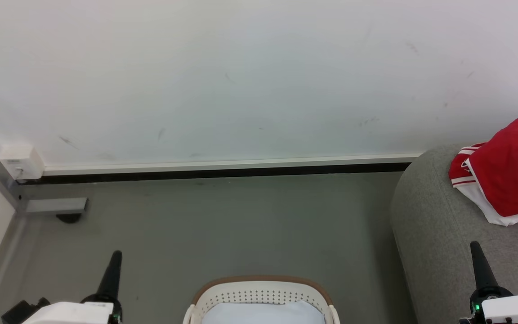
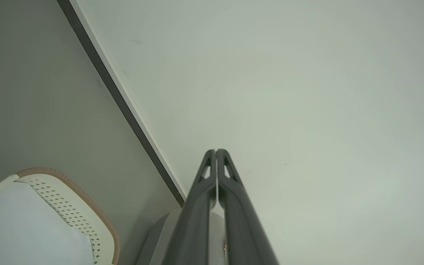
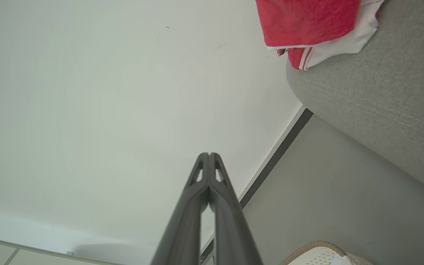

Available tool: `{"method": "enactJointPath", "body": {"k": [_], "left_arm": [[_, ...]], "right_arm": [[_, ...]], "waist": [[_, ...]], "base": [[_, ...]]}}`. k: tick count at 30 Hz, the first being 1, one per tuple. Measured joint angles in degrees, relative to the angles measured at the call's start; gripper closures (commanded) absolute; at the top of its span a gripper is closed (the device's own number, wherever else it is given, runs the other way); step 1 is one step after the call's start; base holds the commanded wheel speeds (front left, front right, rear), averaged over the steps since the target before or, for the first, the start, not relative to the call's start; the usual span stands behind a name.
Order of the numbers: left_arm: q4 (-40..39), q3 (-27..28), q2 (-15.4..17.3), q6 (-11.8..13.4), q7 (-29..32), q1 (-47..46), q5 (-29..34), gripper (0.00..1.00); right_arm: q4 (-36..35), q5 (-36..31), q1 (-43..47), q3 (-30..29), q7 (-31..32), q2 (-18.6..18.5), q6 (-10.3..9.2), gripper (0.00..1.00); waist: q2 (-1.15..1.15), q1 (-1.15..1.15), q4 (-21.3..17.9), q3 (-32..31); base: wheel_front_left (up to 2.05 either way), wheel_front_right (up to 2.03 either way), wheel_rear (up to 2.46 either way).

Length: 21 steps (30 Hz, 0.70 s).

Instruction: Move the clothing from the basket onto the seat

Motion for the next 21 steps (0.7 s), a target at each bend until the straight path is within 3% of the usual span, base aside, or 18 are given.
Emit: {"method": "enactJointPath", "body": {"k": [21], "left_arm": [[-0.2, 2.2, -0.9, -0.8, 2.5, -1.3, -7.8, 1.00]], "right_arm": [[-1.1, 11.1, -0.2, -0.4, 1.6, -1.2, 0.00, 1.00]], "waist": [[0.00, 0.00, 0.8, 0.4]], "base": [[0.00, 0.00, 0.00]]}}
